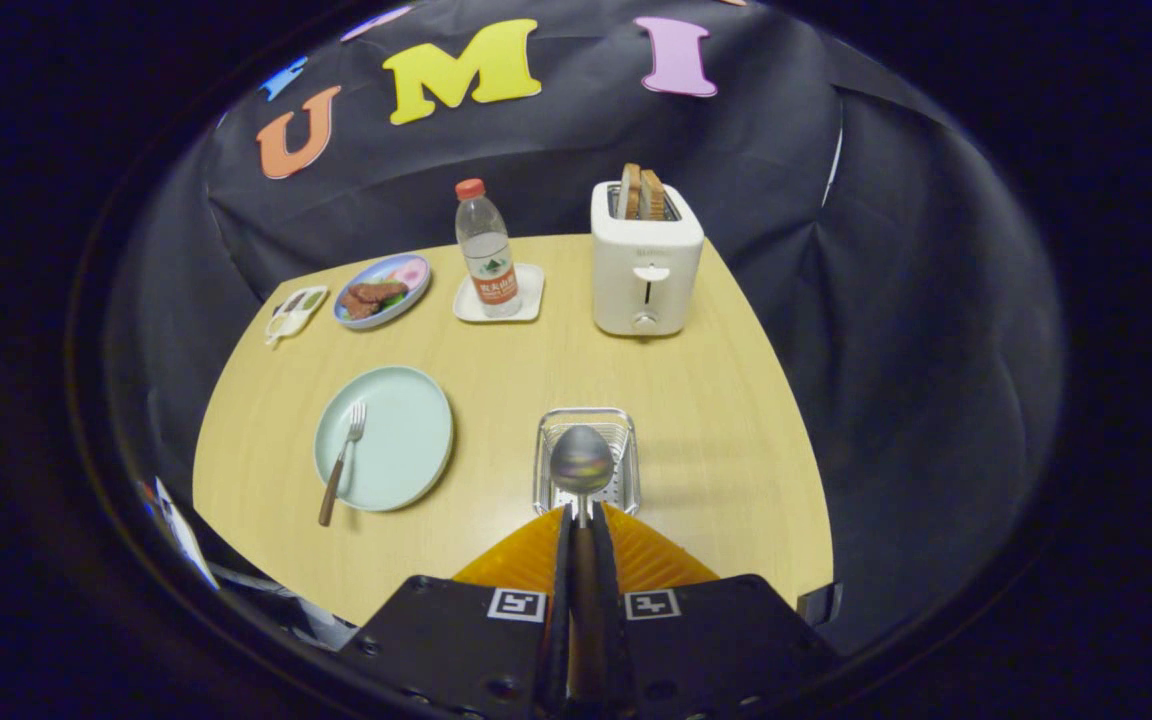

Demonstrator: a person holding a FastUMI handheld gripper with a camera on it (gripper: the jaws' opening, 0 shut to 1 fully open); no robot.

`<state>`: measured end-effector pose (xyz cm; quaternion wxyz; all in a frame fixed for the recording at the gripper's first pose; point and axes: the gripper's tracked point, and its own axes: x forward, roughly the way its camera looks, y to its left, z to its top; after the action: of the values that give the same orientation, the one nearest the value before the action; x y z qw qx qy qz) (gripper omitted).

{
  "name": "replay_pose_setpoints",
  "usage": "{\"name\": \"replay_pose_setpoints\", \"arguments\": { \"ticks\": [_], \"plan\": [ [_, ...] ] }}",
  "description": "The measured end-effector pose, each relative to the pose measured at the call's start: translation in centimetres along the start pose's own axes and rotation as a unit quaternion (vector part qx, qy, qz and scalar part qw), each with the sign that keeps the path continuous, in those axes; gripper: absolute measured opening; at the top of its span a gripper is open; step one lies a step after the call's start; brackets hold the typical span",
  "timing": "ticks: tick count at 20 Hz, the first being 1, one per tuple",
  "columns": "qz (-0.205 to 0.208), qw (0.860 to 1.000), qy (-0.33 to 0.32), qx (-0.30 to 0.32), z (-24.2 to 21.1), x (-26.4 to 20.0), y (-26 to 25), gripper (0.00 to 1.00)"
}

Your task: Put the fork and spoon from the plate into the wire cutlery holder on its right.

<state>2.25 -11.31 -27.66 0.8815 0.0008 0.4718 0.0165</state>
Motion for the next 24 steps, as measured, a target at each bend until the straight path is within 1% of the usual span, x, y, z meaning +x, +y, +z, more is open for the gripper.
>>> {"name": "replay_pose_setpoints", "arguments": {
  "ticks": [3, 7, 13, 14, 15, 17, 20, 22, 23, 24],
  "plan": [
    [0.006, 0.999, 0.034, 0.001, 0.0, 0.8, 0.0, 0.14],
    [-0.011, 0.997, 0.075, -0.002, 0.3, 2.6, -0.4, 0.14],
    [-0.020, 0.993, 0.117, 0.013, 0.0, 3.9, -0.2, 0.14],
    [-0.019, 0.993, 0.119, 0.015, 0.0, 4.0, -0.2, 0.14],
    [-0.021, 0.993, 0.117, 0.017, 0.2, 3.9, -0.2, 0.17],
    [-0.026, 0.994, 0.103, 0.016, 0.8, 4.1, -0.3, 0.20],
    [-0.030, 0.997, 0.077, 0.008, 2.1, 3.8, -0.1, 0.20],
    [-0.026, 0.998, 0.057, 0.008, 2.9, 3.4, 0.5, 0.31],
    [-0.030, 0.998, 0.054, 0.007, 3.1, 3.1, 0.7, 0.35],
    [-0.024, 0.999, 0.046, 0.008, 3.3, 3.0, 1.4, 0.50]
  ]
}}
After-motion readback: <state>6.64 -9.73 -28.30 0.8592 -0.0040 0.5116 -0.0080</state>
